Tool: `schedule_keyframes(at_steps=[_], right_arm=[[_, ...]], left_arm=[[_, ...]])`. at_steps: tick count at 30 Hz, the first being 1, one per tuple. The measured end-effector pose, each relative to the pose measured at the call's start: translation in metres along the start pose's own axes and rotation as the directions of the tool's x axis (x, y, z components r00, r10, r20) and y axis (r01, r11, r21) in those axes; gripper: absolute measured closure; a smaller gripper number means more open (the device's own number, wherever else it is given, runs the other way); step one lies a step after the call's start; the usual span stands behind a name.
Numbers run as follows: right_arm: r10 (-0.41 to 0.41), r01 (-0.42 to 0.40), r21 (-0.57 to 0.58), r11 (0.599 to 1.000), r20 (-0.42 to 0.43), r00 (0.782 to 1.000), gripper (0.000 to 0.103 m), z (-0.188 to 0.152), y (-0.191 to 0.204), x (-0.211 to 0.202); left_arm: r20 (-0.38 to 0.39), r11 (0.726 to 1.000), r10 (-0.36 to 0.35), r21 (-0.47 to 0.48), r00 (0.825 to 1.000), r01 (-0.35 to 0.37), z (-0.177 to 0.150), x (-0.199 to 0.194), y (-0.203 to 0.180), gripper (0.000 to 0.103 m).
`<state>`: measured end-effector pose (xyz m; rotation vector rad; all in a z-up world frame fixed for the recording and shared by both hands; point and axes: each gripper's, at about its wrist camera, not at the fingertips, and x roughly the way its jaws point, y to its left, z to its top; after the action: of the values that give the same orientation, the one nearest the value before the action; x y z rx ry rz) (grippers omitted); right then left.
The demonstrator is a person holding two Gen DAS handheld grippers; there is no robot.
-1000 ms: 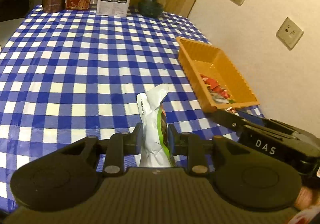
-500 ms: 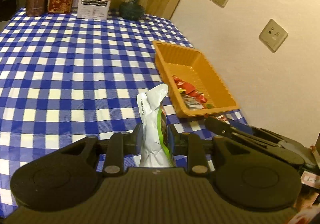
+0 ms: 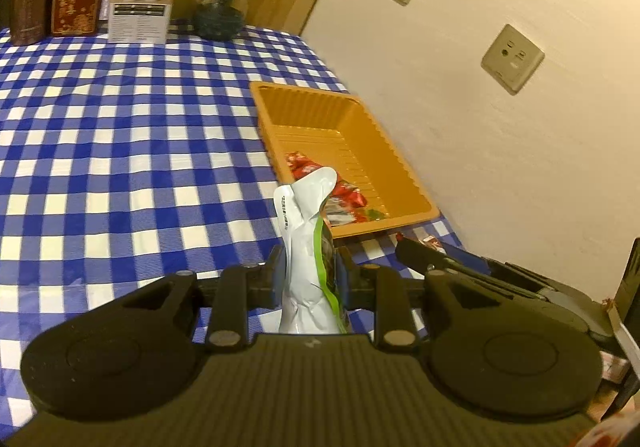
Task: Organize snacks
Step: 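Carry the white packet and chocolate candy over the orange tray, then open the left gripper to drop the white packet while the right drops the chocolate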
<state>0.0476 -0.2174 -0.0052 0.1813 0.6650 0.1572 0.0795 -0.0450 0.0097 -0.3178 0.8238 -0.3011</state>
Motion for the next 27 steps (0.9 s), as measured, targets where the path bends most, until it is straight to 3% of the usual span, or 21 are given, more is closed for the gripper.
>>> schedule_keyframes(at_steps=[14, 27], right_arm=[[-0.049, 0.048, 0.042, 0.998, 0.011, 0.999, 0.065, 0.006, -0.037, 0.0], [-0.062, 0.061, 0.031, 0.998, 0.027, 0.998, 0.065, 0.033, -0.063, 0.018]], left_arm=[[-0.017, 0.999, -0.029, 0.031, 0.999, 0.03, 0.008, 0.022, -0.026, 0.08], [-0.027, 0.998, -0.046, 0.03, 0.999, 0.047, 0.031, 0.056, -0.042, 0.08]])
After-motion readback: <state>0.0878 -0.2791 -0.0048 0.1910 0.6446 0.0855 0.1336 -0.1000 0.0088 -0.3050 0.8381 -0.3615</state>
